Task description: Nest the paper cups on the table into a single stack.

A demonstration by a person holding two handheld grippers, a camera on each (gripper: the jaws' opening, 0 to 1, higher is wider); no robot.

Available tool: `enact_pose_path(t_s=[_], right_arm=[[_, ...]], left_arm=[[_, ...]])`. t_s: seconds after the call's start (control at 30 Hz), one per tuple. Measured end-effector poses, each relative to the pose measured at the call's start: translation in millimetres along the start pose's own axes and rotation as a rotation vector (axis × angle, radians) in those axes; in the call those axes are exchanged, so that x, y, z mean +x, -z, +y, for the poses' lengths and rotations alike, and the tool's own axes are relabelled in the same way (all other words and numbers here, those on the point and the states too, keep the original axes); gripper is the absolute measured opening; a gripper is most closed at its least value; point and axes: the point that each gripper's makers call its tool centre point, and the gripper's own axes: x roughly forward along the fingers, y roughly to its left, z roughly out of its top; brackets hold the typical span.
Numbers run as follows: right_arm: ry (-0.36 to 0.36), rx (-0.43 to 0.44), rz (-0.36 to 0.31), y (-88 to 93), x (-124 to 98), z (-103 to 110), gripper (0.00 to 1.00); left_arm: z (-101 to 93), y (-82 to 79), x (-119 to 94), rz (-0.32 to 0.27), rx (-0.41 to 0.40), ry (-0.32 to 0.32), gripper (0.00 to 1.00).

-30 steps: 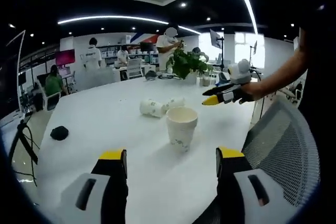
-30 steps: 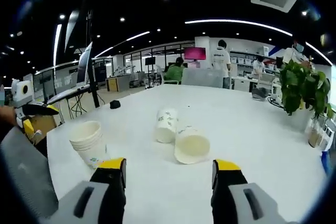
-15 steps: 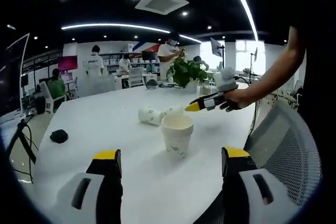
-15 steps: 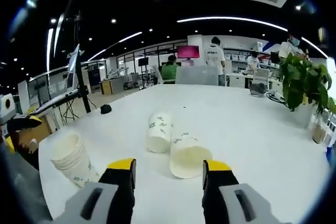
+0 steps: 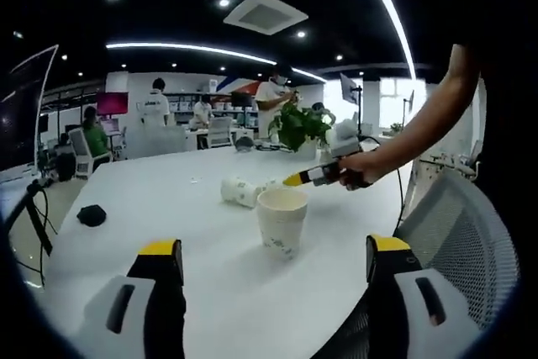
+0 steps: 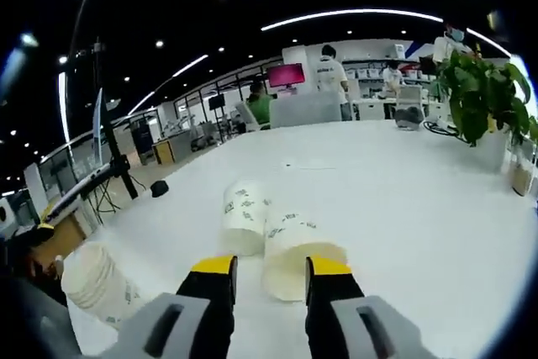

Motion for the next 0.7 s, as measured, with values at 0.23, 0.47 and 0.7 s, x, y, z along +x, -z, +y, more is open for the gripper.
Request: enact_pose_path(t_s=[0.23,0.47,0.7], right_arm=[[-0.016,0.165,-0.039,-3.5,10.6,0.8,0.21],[-0.035,0.185,-0.038,-4.5,16.6,4.2,0.14],[-0.025,0.273,-0.061,-6.3,14.6,-1.2,0.02]], left_arm=[[-2.0,2.6,1.1,0.006,-0.026,0.022,0.9],[-1.3,4.9,1.0,0.019,-0.022,0.014,0.88],[-0.2,7.3,0.6,0.03,-0.028,0.011,0.87]])
